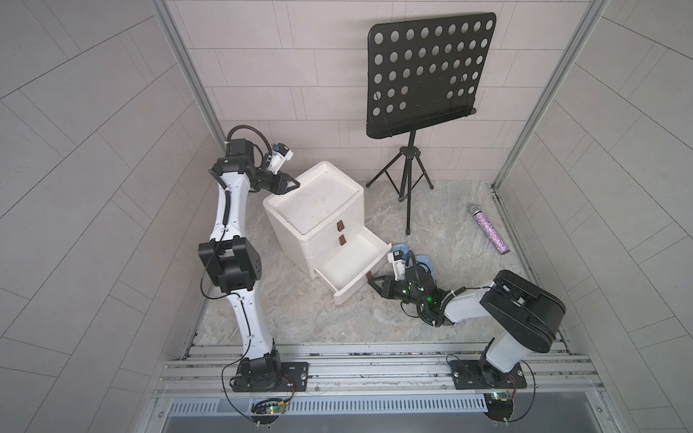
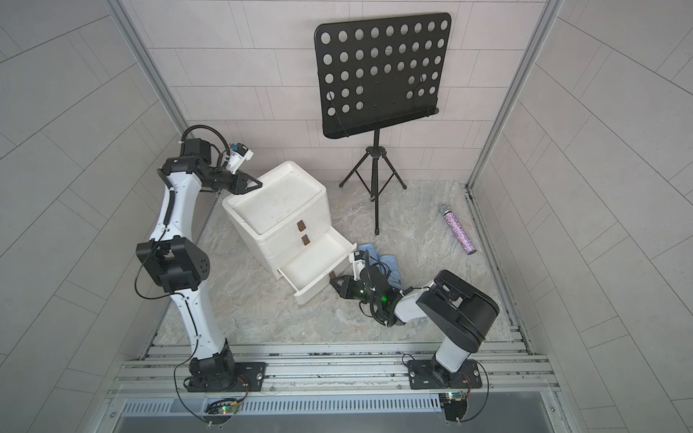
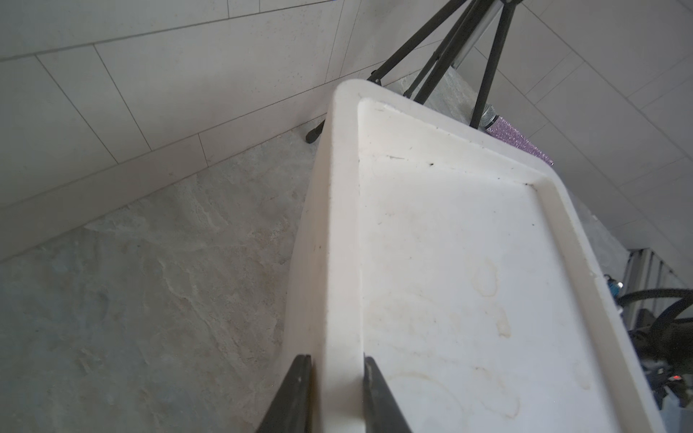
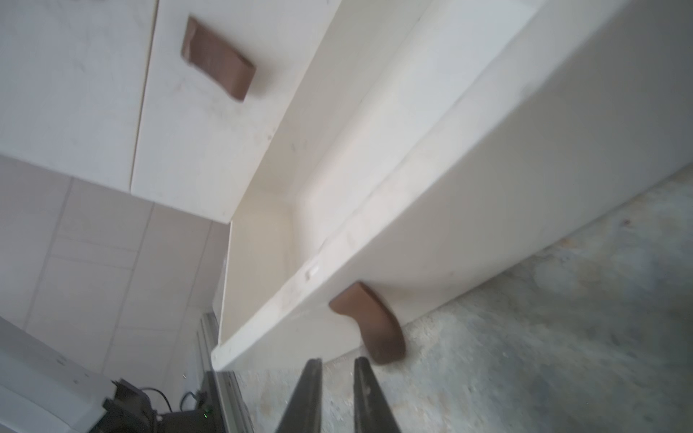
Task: Place the umbrella in the drawer by color
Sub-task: Open the drawer in the storage box.
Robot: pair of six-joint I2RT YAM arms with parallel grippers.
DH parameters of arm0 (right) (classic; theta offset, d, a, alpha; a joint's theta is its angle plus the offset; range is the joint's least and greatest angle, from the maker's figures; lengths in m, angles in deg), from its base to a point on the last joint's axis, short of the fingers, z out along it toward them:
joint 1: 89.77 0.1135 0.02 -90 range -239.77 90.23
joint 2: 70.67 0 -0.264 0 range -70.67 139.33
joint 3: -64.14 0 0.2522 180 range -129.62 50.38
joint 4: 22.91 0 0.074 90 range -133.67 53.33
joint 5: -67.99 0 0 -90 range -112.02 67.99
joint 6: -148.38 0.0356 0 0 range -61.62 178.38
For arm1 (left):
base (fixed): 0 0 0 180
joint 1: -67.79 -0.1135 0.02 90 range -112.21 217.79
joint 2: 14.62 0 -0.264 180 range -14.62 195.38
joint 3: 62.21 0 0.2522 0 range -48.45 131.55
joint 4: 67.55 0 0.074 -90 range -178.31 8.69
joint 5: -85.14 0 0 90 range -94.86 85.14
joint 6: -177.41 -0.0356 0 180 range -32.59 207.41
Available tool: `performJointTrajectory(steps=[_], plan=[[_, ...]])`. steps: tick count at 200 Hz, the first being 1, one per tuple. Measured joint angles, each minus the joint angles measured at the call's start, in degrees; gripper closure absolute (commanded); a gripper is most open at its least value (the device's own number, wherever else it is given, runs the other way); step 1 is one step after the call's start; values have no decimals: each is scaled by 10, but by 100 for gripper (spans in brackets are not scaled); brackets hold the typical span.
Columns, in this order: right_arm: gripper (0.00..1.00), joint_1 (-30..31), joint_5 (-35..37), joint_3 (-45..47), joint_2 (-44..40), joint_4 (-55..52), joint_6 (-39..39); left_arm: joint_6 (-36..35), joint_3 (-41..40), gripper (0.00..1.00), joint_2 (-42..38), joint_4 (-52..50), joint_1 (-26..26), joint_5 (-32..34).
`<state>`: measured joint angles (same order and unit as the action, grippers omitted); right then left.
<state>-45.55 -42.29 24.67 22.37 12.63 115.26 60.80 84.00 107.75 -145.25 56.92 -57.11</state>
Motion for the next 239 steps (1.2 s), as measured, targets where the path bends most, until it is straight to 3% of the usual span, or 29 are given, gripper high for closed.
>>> performJointTrajectory(steps=[21,86,133,171,205,239], plan=[[46,8,-4,-4,-21,-56,-18,52,12,41,15,0,-13,-21],[44,-3,15,-44,-130,-240,-77,129,48,33,23,-5,-47,-22],[42,-46,51,-112,-229,-400,-130,148,75,28,22,4,-60,-37],[39,-118,61,-136,-288,-487,-160,162,96,27,16,6,-59,-60],[37,-188,78,-213,-284,-607,-200,168,91,26,-33,7,-58,-66],[36,-253,77,-302,-230,-690,-238,167,12,24,-158,6,-52,-74]])
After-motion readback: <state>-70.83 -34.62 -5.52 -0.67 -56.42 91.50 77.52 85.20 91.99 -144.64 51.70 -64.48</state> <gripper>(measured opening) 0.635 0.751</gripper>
